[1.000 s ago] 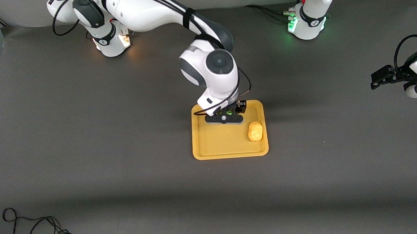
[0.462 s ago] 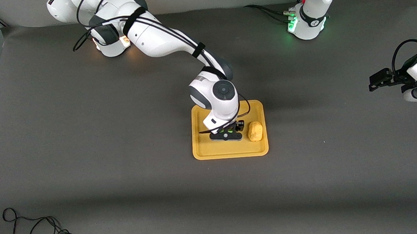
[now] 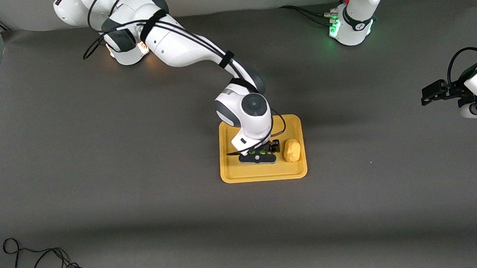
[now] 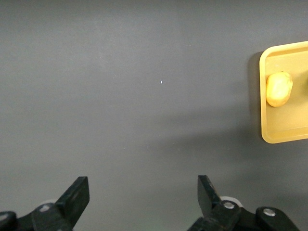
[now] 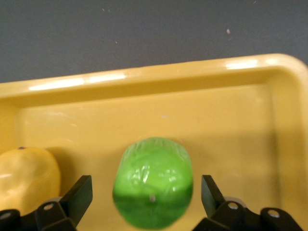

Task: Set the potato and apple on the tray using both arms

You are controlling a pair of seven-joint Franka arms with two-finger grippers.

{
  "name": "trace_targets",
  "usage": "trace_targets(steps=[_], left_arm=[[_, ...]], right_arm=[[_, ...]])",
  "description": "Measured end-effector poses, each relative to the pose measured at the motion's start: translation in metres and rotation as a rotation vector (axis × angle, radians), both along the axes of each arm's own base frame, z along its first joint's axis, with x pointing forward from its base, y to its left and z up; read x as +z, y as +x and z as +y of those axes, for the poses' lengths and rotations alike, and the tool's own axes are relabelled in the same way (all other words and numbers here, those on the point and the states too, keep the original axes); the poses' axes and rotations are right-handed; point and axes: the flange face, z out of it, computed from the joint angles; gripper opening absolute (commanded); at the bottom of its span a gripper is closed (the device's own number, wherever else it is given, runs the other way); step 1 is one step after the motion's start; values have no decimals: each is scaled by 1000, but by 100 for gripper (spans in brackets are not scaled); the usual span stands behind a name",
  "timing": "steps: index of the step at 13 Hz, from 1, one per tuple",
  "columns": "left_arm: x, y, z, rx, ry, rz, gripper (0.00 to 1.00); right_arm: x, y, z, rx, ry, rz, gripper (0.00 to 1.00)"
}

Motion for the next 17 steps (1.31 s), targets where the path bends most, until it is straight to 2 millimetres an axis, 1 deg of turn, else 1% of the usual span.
trace_targets(steps=[1,3,4,5,6,7,8,9,10,11,12,13,15,17], left_arm=[[-1,0,0,0,0,1,100],[-2,1,1,1,0,4,100],[-3,1,1,1,0,4,100],[-3,2,2,3,-1,3,100],[-3,2,2,4,0,3,100],[-4,2,3,5,-1,4,100],[-4,2,3,5,-1,4,100],[-4,2,3,4,-1,4,100],[-4,2,3,2,-1,4,100],[-4,2,3,-1,-1,4,100],[-4,2,3,-3,-1,5,100],[-5,2,3,-4,-1,5,100],[-5,3,4,-5,-2,4,100],[-6,3,5,-7,-2,6,100]], right_arm=[[32,0,-1,-6,-14,13,100],[120,-5,-10,-21,-29,27,100],[164,-10,-20,-31,-36,34,100],[205,-13,-34,-46,-41,40,100],[240,-14,-52,-61,-44,44,100],[266,-11,-73,-68,-54,56,100],[284,-5,-98,-59,-71,73,100],[298,6,-127,-39,-80,86,100],[309,18,-162,-18,-86,96,100],[319,29,-202,-6,-88,107,100],[330,37,-246,7,-86,117,100],[342,39,-288,23,-79,119,100],[362,35,-368,57,-65,123,100],[370,27,-436,75,-43,136,100]])
